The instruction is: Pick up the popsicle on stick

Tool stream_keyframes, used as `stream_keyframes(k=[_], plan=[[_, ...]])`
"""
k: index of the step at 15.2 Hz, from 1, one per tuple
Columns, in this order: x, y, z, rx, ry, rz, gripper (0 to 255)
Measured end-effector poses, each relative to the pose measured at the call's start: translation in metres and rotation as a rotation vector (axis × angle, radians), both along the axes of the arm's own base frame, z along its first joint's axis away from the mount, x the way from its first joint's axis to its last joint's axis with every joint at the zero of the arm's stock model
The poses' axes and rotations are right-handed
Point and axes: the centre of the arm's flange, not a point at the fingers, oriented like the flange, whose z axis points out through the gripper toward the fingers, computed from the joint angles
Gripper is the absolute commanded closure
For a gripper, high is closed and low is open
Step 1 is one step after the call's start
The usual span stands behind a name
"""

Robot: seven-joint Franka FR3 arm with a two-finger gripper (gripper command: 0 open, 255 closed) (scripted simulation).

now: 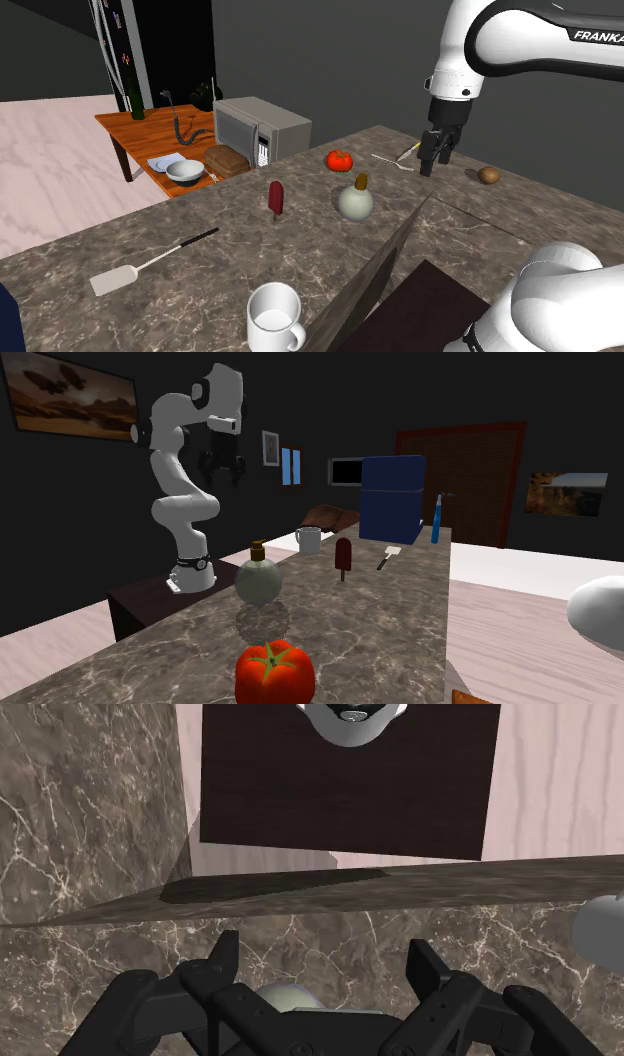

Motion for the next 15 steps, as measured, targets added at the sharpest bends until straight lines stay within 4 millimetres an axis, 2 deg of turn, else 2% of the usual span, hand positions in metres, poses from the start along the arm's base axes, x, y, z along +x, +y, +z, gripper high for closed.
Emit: stream_keyframes(k=[2, 9, 12, 15], plan=[[0.001, 0.005, -0.005, 0.0, -0.006, -0.013, 0], [0.025, 0.065, -0.041, -0.01, -0.1, -0.209, 0], [0.046, 0.094, -0.062, -0.013, -0.144, -0.301, 0], [0.067, 0.121, -0.074, -0.016, -0.188, -0.393, 0]])
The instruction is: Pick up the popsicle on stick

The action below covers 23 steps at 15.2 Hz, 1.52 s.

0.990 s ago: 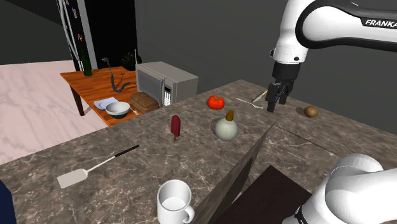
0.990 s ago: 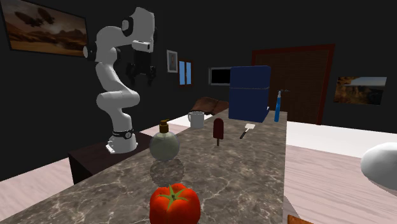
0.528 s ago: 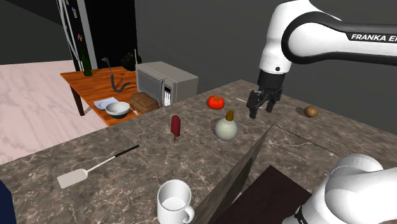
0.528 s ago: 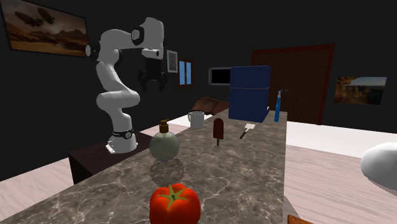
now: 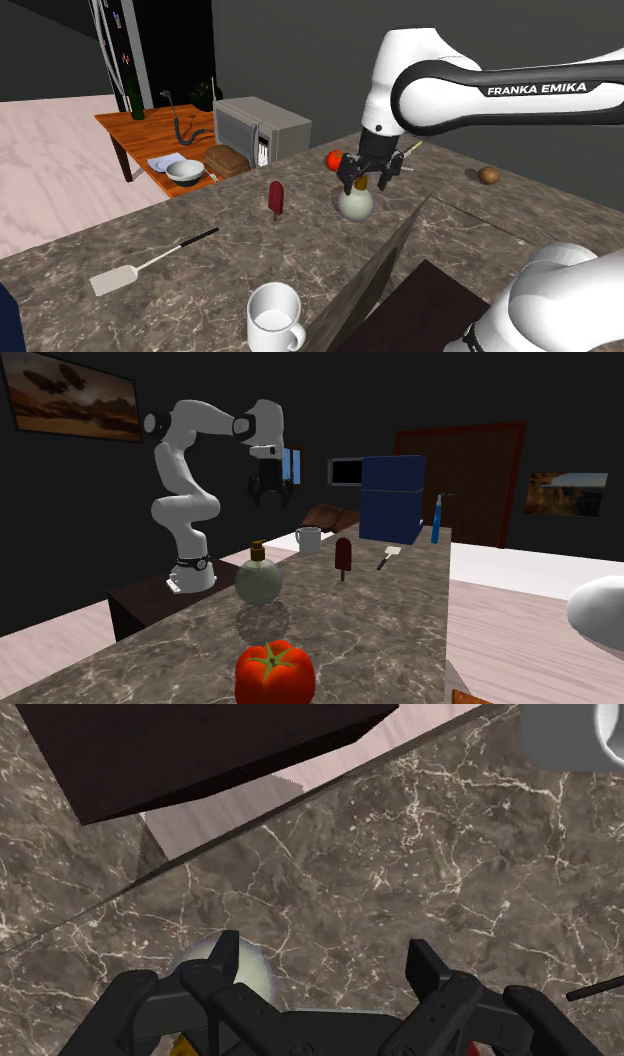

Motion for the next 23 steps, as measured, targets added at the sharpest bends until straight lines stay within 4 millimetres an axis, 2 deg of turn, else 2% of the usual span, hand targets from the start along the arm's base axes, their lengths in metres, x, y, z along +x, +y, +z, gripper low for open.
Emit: stream_keyframes(k=[5, 12, 19, 23], plan=[[0.042, 0.039, -0.027, -0.006, -0.074, -0.153, 0], [0.11, 0.077, -0.053, -0.014, -0.176, -0.366, 0], [0.188, 0.1, -0.076, -0.018, -0.278, -0.581, 0], [0.2, 0.103, -0.09, -0.02, -0.295, -0.615, 0]])
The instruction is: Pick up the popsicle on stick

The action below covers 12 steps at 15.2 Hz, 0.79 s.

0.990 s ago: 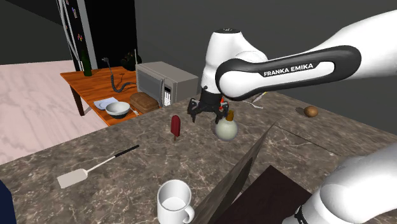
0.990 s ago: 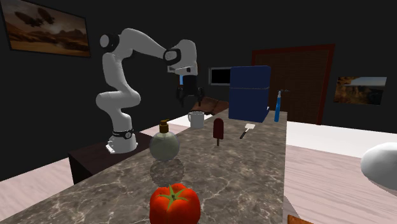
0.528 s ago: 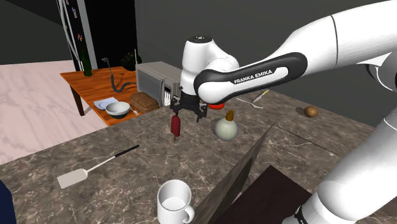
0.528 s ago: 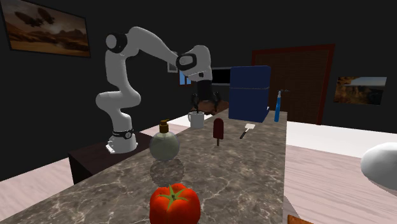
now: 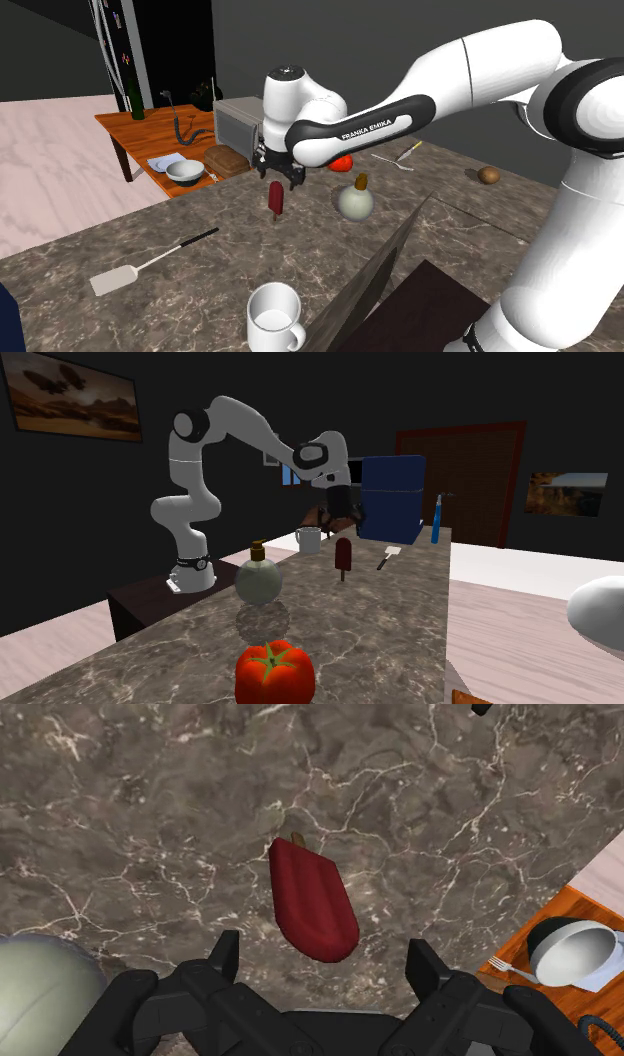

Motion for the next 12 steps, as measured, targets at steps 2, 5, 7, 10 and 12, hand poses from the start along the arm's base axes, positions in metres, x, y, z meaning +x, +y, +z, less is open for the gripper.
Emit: stream_keyframes(k=[2, 5, 7, 10, 12], plan=[[0.0, -0.001, -0.01, 0.0, -0.001, -0.002, 0], [0.0, 0.0, -0.027, 0.0, -0.001, -0.002, 0], [0.0, 0.0, -0.029, 0.0, -0.001, -0.002, 255], [0.001, 0.0, -0.029, -0.001, -0.002, -0.002, 255], [0.001, 0.0, -0.029, -0.001, -0.002, -0.002, 255]])
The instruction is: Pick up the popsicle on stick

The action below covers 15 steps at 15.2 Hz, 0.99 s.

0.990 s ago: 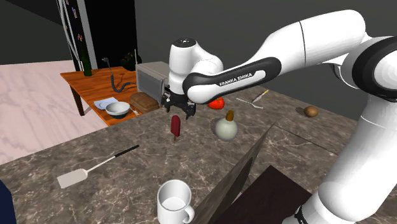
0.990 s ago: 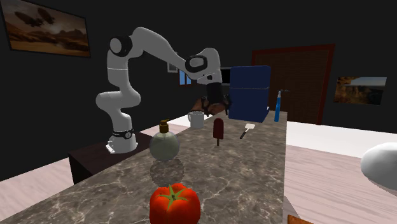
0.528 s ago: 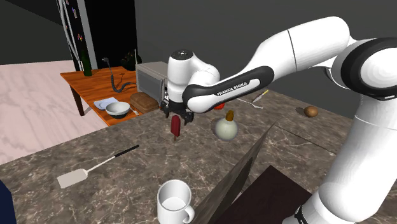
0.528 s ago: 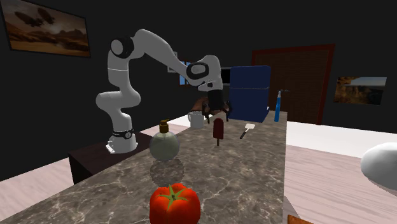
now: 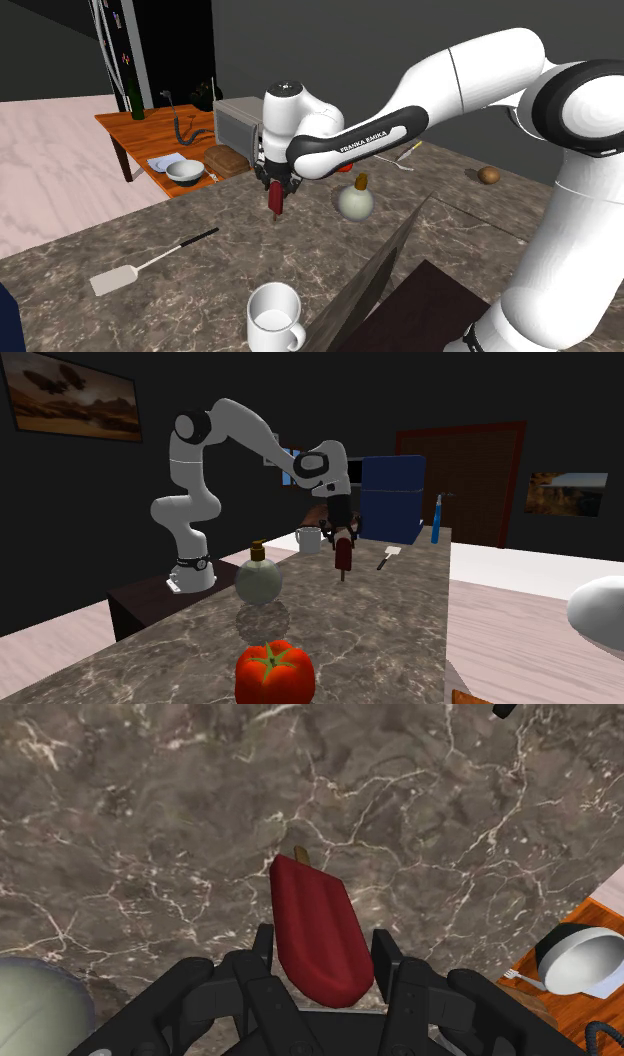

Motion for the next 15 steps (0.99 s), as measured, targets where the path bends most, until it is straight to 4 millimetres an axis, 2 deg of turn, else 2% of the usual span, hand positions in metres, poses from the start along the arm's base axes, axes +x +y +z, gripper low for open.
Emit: stream_keyframes(k=[5, 15], plan=[[0.0, 0.0, 0.002, 0.0, 0.0, 0.0, 255], [0.0, -0.001, 0.052, 0.001, 0.0, 0.0, 255]])
